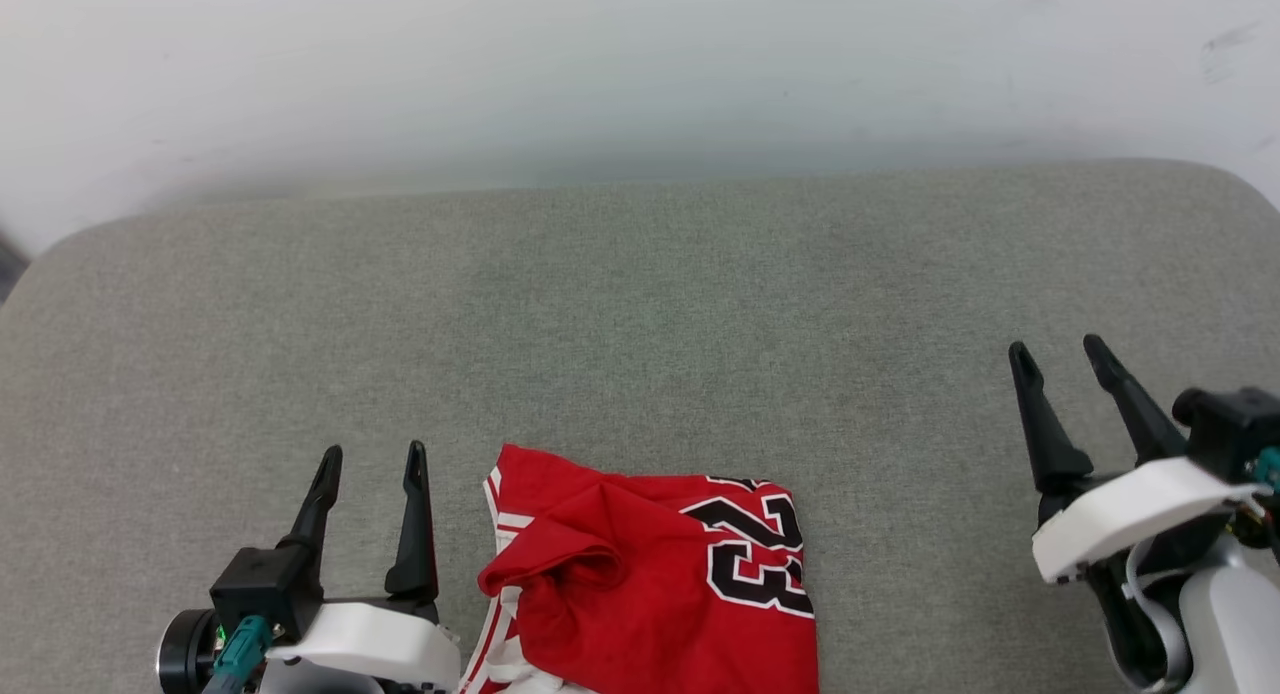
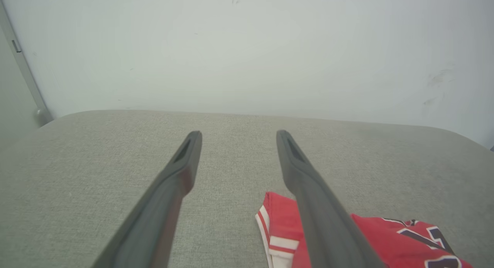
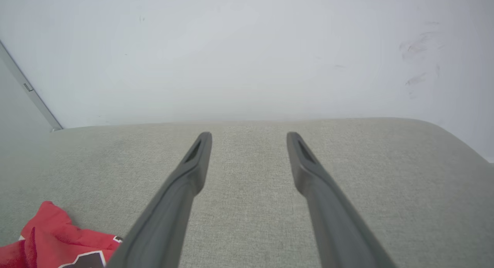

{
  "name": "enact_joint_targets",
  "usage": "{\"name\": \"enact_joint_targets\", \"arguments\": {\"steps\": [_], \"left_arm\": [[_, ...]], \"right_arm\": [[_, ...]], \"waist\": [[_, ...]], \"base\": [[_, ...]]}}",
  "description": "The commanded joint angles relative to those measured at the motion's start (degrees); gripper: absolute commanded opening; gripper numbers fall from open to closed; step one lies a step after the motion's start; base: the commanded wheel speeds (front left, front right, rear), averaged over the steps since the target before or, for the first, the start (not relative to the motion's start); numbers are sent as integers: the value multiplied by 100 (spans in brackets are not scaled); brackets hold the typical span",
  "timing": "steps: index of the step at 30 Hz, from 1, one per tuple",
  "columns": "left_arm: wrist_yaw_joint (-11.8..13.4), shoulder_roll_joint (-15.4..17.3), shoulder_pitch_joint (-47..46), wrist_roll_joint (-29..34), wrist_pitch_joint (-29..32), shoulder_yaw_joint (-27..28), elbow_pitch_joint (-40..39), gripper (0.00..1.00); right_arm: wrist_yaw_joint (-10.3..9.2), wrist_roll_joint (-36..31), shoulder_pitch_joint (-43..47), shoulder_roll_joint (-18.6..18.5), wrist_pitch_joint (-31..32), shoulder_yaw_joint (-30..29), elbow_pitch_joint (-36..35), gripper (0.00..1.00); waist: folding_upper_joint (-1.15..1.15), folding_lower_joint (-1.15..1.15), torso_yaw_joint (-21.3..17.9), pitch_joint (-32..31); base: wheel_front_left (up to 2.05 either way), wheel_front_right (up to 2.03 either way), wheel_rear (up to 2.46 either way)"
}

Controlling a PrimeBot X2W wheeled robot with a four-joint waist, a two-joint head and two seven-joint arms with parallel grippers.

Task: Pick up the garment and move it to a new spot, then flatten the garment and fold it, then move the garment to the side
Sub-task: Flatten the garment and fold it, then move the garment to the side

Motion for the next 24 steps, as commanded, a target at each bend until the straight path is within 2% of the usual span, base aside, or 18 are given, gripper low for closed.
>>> {"name": "enact_joint_targets", "arguments": {"steps": [1,7,12,24], "left_arm": [[11,43,93,24,-11,31,-11,100],[-43,123,289,103,-12,51,52,100],[-105,118,387,154,-11,18,119,100],[-197,6,339,235,-11,104,141,100]], "right_arm": [[-2,-137,247,164,12,-106,-231,100],[-1,-568,1079,624,297,-401,-1153,100],[-1,-748,1599,816,530,-452,-1634,100],[-1,-624,1818,972,851,-579,-2061,100]], "waist": [[0,0,-18,-61],[0,0,-13,-288],[0,0,-14,-383],[0,0,-38,-337]], "base": [[0,0,0],[0,0,0],[0,0,0],[0,0,0]]}}
